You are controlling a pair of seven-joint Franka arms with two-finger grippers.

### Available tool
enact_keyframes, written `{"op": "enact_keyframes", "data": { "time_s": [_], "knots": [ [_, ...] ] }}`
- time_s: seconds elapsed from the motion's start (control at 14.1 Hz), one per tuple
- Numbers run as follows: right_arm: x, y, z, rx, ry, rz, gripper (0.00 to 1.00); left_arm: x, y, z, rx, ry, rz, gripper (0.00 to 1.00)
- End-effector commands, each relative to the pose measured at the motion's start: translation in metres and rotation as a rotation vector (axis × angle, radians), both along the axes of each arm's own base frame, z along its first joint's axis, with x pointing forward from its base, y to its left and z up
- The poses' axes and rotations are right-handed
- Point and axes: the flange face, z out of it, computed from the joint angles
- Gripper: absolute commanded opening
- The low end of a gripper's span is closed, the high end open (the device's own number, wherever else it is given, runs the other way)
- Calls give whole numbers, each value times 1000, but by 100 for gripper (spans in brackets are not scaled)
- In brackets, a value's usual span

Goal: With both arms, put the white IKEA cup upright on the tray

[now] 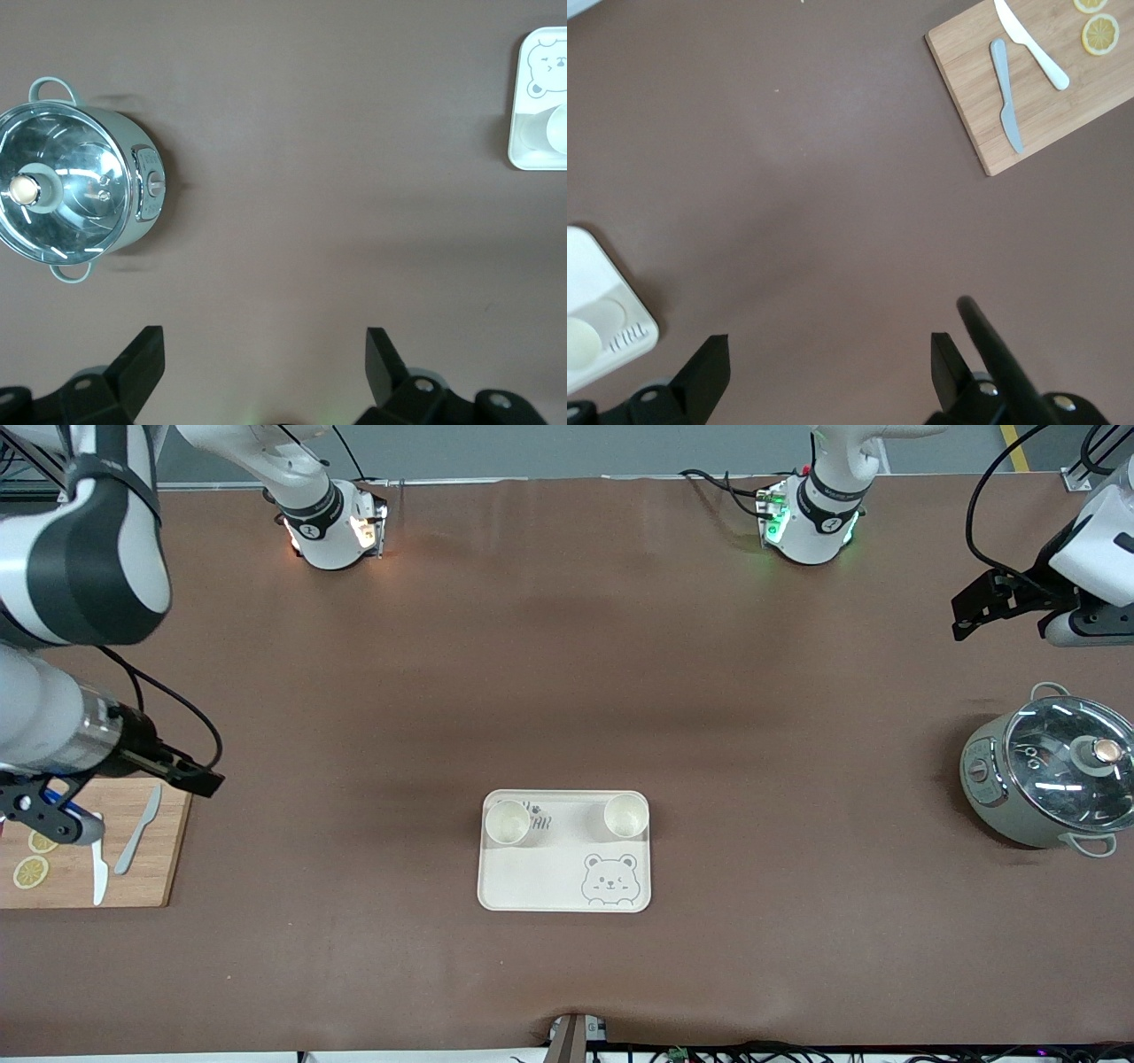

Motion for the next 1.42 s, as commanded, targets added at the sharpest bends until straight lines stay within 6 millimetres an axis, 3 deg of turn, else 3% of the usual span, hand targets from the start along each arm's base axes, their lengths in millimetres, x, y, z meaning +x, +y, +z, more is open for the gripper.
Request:
{"op": "enact_keyframes", "data": {
  "time_s": [0.0,0.07,0.5,0.64,0.85,0.99,1.35],
  "knots": [
    [-49,-25,5,40,3,132,100,-5,-1,5,-17,-14,-16,100],
    [-60,-34,7,49,-9,186,100,-5,0,4,-17,-14,-13,100],
    [-89,-131,36,86,4,405,100,3,1,0,-16,-33,4,100],
    [-102,-144,51,86,-4,389,100,4,3,-2,-10,-30,6,100],
    [-117,-137,75,83,-47,393,100,3,6,4,-15,-41,13,100],
    [-127,-126,73,129,-85,387,100,3,4,8,-16,-53,10,100],
    [-125,-107,61,141,-72,325,100,7,9,9,-14,-76,18,100]
  ]
}}
